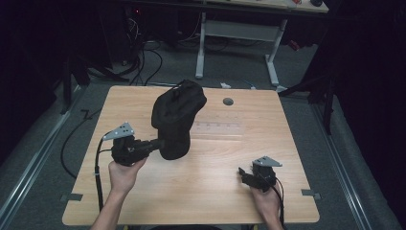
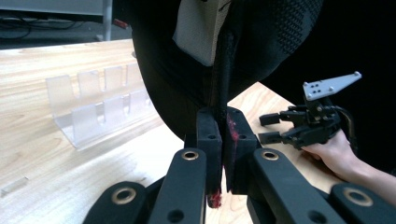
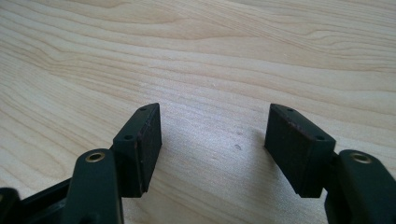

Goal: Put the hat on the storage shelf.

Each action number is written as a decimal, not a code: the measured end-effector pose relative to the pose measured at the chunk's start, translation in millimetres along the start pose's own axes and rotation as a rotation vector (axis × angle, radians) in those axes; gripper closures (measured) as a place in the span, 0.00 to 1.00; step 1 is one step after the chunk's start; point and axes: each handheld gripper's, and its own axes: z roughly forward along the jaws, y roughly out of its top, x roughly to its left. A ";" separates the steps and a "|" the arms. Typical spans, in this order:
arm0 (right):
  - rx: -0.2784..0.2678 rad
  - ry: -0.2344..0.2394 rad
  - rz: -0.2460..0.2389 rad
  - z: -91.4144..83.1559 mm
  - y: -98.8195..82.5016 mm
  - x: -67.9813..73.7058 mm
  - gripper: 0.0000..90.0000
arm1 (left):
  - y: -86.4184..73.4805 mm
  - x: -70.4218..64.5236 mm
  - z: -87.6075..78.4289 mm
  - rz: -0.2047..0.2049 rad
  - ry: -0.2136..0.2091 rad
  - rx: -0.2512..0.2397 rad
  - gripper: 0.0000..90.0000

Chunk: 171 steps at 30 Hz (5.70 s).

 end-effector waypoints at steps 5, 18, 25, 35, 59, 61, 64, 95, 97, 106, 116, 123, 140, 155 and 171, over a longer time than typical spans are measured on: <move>0.000 0.000 -0.004 0.0 0.1 -0.2 0.40 | 6.4 1.2 2.5 0.010 0.013 -0.009 0.96; 0.000 0.000 -0.004 0.0 0.0 0.3 0.39 | 24.7 11.6 9.2 0.022 0.068 -0.018 0.96; 0.001 0.001 -0.004 0.0 -0.1 0.4 0.39 | 35.9 16.9 14.3 0.041 0.116 -0.029 0.96; 0.000 0.001 -0.005 0.0 -0.1 0.4 0.39 | 45.5 29.4 20.8 0.054 0.180 -0.033 0.96; 0.000 0.002 -0.008 0.1 -0.1 0.1 0.39 | 41.0 55.7 44.2 0.015 0.238 -0.034 0.96; -0.001 0.002 -0.008 0.1 -0.1 0.1 0.39 | 40.6 58.0 45.6 0.012 0.236 -0.036 0.96; -0.002 0.002 -0.009 0.2 -0.1 0.1 0.39 | 40.0 62.9 48.2 0.002 0.225 -0.042 0.96; -0.002 0.002 -0.009 0.2 -0.1 0.2 0.39 | 40.4 65.3 58.2 0.038 0.242 -0.034 0.96; -0.002 0.001 -0.009 0.2 -0.1 0.2 0.39 | 40.6 65.2 57.9 0.044 0.248 -0.030 0.96; -0.002 0.000 -0.009 0.2 -0.2 0.2 0.39 | 33.9 66.1 64.6 0.048 0.250 -0.014 0.96; -0.001 0.000 -0.008 0.1 -0.2 0.5 0.39 | 20.7 70.0 67.1 0.008 0.239 0.005 0.96; -0.002 0.000 -0.006 0.2 -0.2 0.6 0.39 | 17.1 68.6 65.6 0.001 0.237 0.028 0.95; -0.001 0.000 -0.006 0.1 -0.2 0.7 0.38 | 8.9 63.1 62.4 -0.038 0.233 0.083 0.74; -0.001 0.001 -0.005 0.1 -0.2 0.8 0.38 | 1.1 56.8 42.2 -0.049 0.247 0.089 0.53; -0.001 0.001 -0.006 0.1 -0.2 0.8 0.38 | -11.9 49.6 19.9 -0.046 0.275 0.100 0.48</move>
